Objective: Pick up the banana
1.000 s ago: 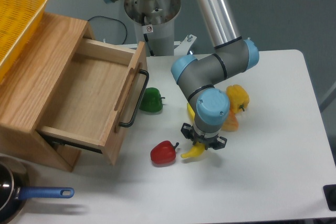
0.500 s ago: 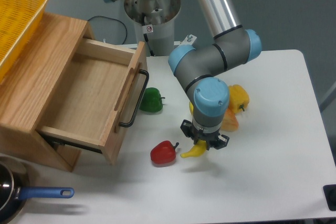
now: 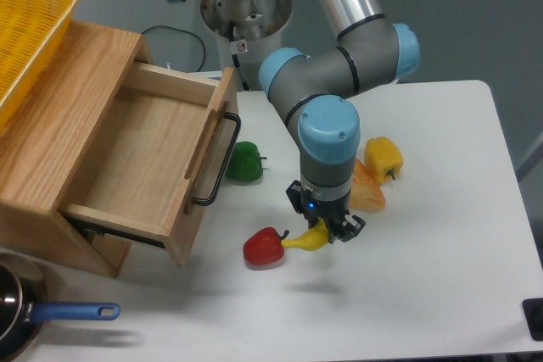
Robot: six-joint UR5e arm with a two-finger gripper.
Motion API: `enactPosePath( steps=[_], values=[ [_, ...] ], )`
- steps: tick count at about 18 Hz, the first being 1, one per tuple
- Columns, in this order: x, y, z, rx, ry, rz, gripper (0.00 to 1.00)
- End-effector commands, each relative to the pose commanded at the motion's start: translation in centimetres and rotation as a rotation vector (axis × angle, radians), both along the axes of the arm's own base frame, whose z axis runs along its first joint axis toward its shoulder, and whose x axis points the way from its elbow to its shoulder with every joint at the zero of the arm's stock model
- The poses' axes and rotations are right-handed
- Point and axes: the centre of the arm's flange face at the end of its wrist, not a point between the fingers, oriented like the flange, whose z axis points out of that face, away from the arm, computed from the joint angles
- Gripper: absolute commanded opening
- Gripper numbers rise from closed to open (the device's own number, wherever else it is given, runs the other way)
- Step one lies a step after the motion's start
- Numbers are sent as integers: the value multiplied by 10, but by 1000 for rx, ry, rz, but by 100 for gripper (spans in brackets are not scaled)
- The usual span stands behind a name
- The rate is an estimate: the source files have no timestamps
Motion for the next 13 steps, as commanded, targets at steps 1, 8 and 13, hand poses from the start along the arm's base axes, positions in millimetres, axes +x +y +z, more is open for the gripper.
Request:
enactPosePath(
  steps=[1,8,13],
  values=[
    [0,0,1,1,3,0,36],
    [-4,-1,4,6,7,-2,36],
    [-3,-1,4,7,6,-2,37]
  ],
)
